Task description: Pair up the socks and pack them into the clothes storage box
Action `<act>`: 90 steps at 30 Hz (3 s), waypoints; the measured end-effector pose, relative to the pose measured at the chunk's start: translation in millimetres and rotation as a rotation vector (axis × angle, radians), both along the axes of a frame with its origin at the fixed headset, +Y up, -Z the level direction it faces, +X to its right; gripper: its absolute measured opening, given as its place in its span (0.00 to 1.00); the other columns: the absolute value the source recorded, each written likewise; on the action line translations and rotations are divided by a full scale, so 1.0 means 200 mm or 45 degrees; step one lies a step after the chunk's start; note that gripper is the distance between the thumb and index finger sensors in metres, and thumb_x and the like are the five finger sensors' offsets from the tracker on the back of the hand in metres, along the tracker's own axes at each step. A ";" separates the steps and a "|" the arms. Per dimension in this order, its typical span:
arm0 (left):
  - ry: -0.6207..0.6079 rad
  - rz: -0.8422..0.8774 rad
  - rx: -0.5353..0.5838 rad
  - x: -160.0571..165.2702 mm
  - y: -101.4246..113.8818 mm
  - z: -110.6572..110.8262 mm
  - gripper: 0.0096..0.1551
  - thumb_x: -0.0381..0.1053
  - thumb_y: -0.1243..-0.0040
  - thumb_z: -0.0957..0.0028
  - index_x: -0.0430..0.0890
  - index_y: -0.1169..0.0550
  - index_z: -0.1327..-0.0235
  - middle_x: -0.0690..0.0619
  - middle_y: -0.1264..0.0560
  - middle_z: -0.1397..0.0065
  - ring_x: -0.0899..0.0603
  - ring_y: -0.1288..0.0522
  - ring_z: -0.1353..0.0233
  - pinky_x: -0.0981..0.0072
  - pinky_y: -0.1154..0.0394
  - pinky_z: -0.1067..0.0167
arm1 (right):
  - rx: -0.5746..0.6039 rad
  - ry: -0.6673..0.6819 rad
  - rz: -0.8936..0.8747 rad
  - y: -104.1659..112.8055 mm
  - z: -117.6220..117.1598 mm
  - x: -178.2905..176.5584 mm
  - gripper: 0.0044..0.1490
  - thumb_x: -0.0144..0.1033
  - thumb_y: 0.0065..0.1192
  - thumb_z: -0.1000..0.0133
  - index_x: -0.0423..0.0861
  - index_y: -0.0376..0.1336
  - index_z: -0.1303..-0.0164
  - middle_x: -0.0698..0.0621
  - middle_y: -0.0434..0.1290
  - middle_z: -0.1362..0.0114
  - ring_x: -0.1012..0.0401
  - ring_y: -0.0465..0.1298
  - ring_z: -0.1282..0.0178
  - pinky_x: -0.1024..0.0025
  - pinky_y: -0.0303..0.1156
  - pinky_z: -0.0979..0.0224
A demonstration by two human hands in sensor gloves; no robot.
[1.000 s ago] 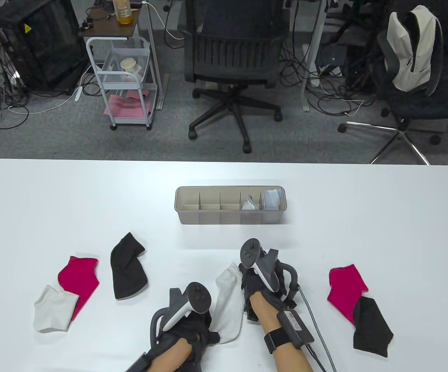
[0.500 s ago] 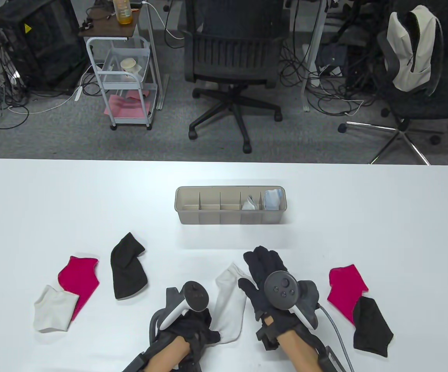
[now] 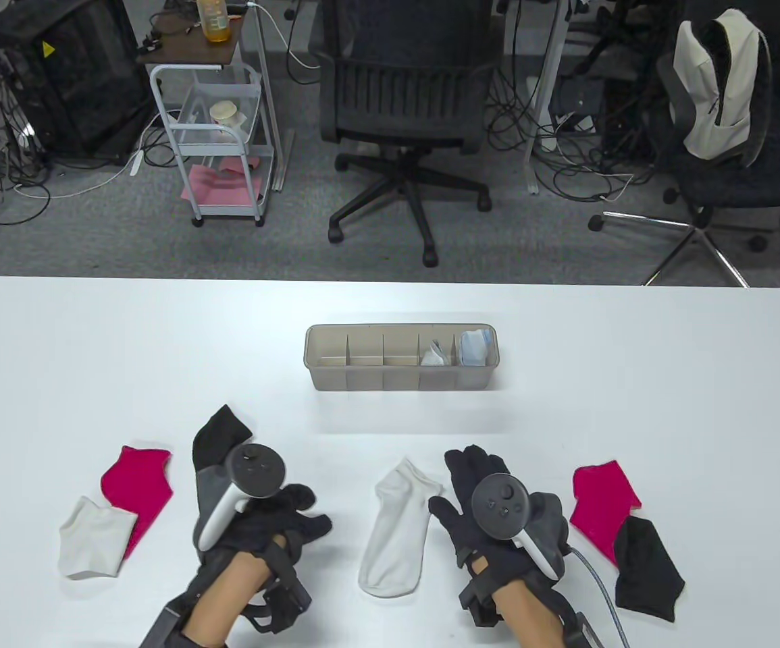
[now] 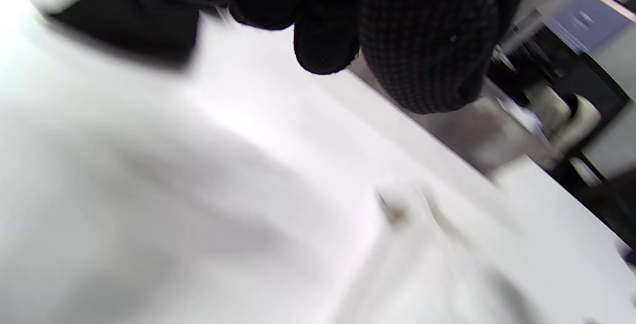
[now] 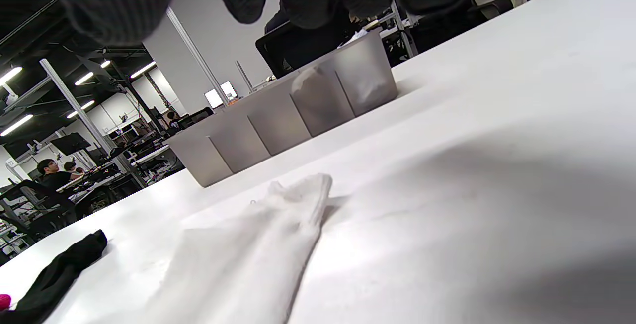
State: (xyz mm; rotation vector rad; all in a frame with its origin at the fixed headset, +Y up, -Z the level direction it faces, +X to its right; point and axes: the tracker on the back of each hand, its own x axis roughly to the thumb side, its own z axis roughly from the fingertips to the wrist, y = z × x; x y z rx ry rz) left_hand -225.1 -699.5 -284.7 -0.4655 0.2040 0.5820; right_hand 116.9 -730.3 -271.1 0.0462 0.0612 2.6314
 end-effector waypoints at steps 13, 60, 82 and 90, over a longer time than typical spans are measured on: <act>0.799 -0.149 -0.038 -1.16 0.08 0.06 0.41 0.52 0.33 0.51 0.53 0.34 0.22 0.38 0.46 0.18 0.29 0.40 0.37 0.36 0.42 0.46 | -0.005 -0.020 -0.012 0.02 0.00 0.03 0.46 0.62 0.57 0.51 0.59 0.50 0.23 0.49 0.54 0.12 0.48 0.53 0.14 0.47 0.59 0.21; 0.378 0.131 0.664 -0.97 0.52 0.20 0.23 0.40 0.31 0.53 0.46 0.19 0.42 0.46 0.18 0.44 0.34 0.23 0.49 0.40 0.30 0.51 | -0.070 -0.118 -0.080 0.01 -0.01 0.07 0.44 0.62 0.57 0.51 0.58 0.54 0.25 0.48 0.63 0.15 0.46 0.61 0.18 0.48 0.62 0.23; -0.615 -0.182 0.700 0.36 0.70 0.18 0.25 0.45 0.31 0.54 0.45 0.17 0.42 0.50 0.14 0.46 0.38 0.18 0.52 0.44 0.25 0.55 | 0.010 0.218 -0.314 0.05 0.08 -0.15 0.45 0.68 0.61 0.59 0.65 0.60 0.29 0.53 0.71 0.31 0.55 0.67 0.38 0.57 0.64 0.35; -0.717 -0.098 0.711 0.54 0.70 0.15 0.24 0.45 0.32 0.52 0.45 0.18 0.41 0.49 0.15 0.45 0.37 0.18 0.53 0.43 0.26 0.55 | -0.010 0.248 -0.281 0.02 0.09 -0.16 0.25 0.61 0.63 0.55 0.67 0.73 0.49 0.55 0.73 0.41 0.56 0.68 0.44 0.56 0.63 0.35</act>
